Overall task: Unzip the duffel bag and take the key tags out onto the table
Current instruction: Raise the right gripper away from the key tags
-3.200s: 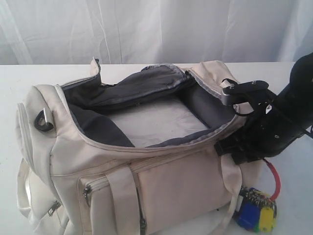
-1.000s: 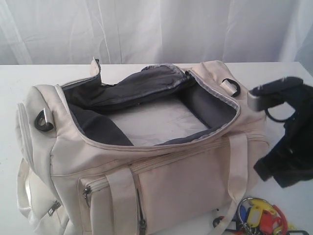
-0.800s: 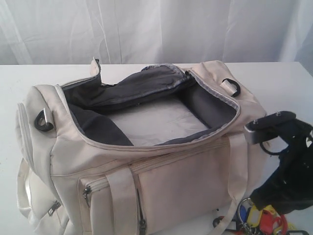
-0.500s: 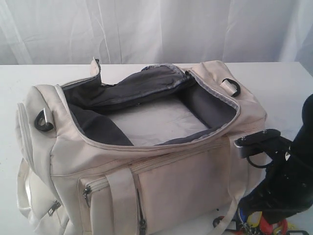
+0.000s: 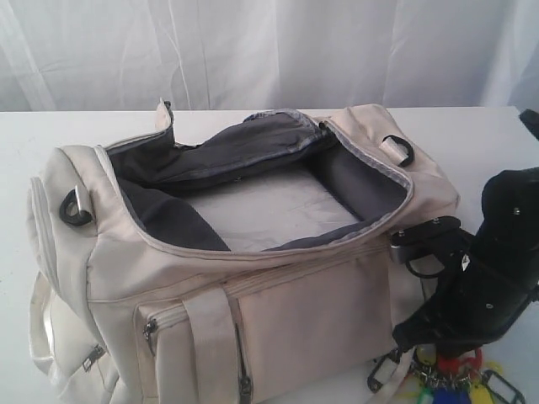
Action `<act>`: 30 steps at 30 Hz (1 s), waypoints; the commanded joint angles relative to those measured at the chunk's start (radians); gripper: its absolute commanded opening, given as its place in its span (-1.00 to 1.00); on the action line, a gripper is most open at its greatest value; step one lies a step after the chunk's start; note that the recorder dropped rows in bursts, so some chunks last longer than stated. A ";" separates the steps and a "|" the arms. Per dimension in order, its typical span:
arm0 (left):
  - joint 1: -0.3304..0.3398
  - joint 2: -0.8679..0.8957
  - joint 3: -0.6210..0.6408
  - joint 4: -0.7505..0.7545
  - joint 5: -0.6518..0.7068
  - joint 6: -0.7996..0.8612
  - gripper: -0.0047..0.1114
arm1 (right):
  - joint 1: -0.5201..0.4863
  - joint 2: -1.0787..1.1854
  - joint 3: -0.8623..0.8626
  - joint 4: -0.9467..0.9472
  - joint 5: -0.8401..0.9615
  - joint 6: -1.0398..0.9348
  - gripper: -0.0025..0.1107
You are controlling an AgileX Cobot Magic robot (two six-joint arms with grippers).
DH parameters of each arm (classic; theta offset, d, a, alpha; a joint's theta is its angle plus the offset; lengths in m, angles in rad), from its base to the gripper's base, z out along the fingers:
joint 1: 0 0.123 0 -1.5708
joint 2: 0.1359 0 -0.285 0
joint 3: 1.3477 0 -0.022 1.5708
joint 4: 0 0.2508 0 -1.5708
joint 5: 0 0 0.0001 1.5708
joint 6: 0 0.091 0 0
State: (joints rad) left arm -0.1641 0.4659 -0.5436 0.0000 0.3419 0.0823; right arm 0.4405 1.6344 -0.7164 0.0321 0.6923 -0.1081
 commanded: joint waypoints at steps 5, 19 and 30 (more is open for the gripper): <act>0.001 -0.007 0.008 -0.010 0.002 -0.004 -0.90 | -0.002 0.034 -0.021 -0.118 -0.021 0.091 -0.96; 0.001 -0.007 0.008 -0.010 0.002 -0.004 -0.90 | -0.002 -0.327 -0.060 -0.118 0.177 0.134 -0.96; 0.001 -0.007 0.008 -0.010 0.000 -0.002 -0.90 | -0.002 -0.822 -0.060 0.075 0.074 0.121 -0.96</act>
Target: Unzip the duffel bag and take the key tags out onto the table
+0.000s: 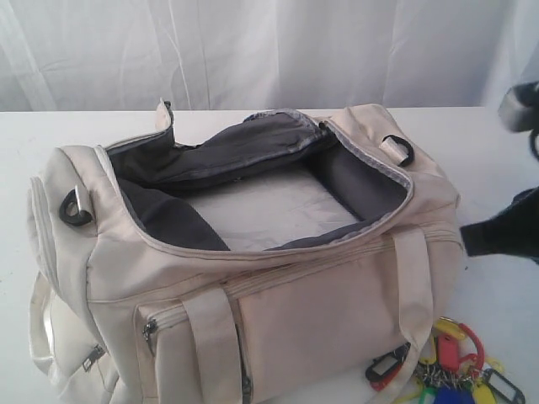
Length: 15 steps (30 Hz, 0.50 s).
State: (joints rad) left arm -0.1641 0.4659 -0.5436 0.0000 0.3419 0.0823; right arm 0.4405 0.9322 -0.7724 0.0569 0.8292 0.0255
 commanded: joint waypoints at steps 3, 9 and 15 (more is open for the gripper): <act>0.001 -0.007 0.008 -0.010 0.002 0.001 -0.90 | -0.002 -0.208 -0.004 0.033 -0.134 -0.025 -0.96; 0.001 -0.007 0.008 -0.006 -0.002 0.001 -0.90 | -0.002 -0.314 -0.004 0.055 -0.154 -0.025 -0.96; 0.001 -0.007 0.008 -0.006 -0.002 0.001 -0.90 | -0.002 -0.357 -0.004 0.079 -0.154 -0.012 -0.96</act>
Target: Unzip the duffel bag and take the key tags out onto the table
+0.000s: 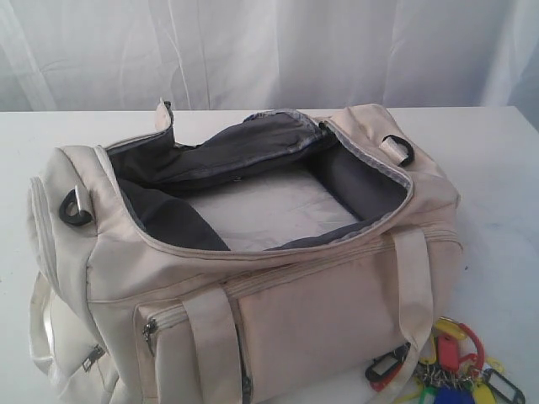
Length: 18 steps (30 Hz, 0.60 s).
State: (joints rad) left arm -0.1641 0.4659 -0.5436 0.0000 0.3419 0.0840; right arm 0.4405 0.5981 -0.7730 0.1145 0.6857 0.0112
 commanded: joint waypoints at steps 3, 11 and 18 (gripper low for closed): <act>0.001 -0.007 0.008 -0.006 -0.002 -0.001 -0.90 | -0.002 -0.029 -0.003 0.023 -0.011 0.002 -0.96; -0.007 -0.031 0.008 0.000 -0.002 -0.001 -0.90 | -0.002 -0.029 -0.003 0.023 -0.009 0.002 -0.96; 0.175 -0.282 0.008 0.000 -0.006 -0.001 -0.90 | -0.002 -0.029 -0.003 0.024 -0.009 0.002 -0.96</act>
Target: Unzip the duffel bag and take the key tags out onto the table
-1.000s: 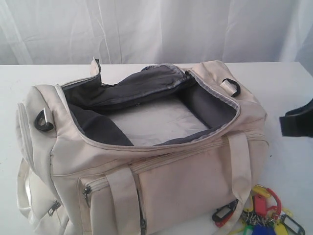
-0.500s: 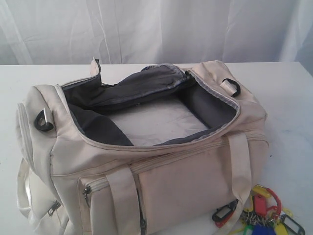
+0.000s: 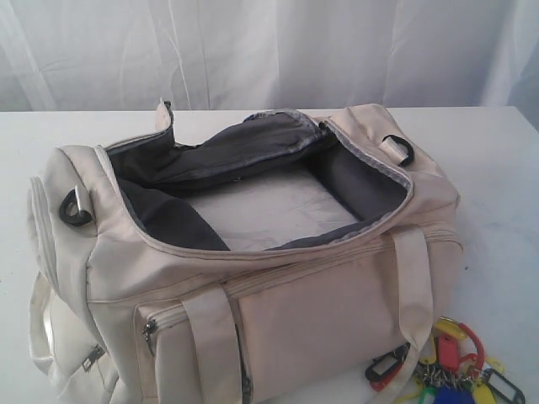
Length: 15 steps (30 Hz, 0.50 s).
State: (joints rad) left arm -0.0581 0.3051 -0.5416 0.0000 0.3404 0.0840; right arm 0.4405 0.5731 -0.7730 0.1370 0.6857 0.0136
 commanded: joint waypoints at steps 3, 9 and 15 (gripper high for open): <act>0.080 -0.234 0.006 0.000 -0.005 -0.001 -0.90 | -0.002 -0.004 -0.003 0.002 -0.009 0.000 -0.96; 0.080 -0.305 0.006 0.000 -0.016 -0.001 -0.90 | -0.002 -0.004 -0.003 0.002 -0.007 -0.002 -0.96; 0.084 -0.305 0.006 0.006 -0.006 -0.001 -0.90 | -0.002 -0.004 -0.003 0.002 -0.002 -0.002 -0.96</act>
State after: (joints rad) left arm 0.0219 0.0069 -0.5416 0.0066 0.3397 0.0840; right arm 0.4405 0.5731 -0.7730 0.1407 0.6857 0.0136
